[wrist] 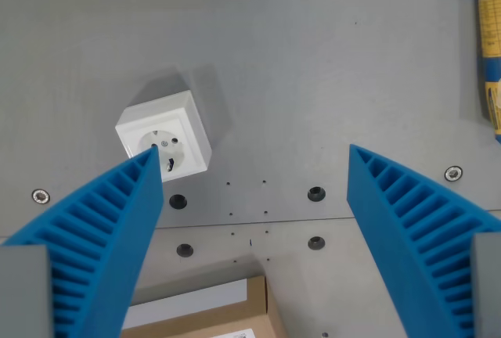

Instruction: Move above the white socket

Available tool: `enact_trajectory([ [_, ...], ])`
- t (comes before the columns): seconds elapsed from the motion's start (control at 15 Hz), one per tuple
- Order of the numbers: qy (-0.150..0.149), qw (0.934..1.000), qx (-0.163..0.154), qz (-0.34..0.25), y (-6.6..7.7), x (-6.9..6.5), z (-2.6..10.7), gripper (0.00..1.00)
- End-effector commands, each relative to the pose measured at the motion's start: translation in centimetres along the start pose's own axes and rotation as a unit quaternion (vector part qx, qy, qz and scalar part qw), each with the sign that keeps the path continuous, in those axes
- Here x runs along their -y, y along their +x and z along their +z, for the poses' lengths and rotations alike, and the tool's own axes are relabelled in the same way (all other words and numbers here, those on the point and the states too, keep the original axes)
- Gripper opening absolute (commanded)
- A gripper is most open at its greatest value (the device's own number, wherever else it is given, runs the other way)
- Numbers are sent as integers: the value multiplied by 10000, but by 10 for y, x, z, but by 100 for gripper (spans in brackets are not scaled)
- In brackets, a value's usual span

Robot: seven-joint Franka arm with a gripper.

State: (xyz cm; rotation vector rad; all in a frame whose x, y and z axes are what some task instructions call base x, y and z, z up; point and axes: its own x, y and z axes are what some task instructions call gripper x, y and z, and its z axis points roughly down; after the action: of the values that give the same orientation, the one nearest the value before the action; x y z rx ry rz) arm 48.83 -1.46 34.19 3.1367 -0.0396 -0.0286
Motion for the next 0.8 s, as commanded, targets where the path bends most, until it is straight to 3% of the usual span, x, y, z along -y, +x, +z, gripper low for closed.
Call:
enact_trajectory([
  [0.07,-12,9995,-232,-191,-5,3,6,100],
  [0.8,-47,9972,-429,-610,-21,19,46,100],
])
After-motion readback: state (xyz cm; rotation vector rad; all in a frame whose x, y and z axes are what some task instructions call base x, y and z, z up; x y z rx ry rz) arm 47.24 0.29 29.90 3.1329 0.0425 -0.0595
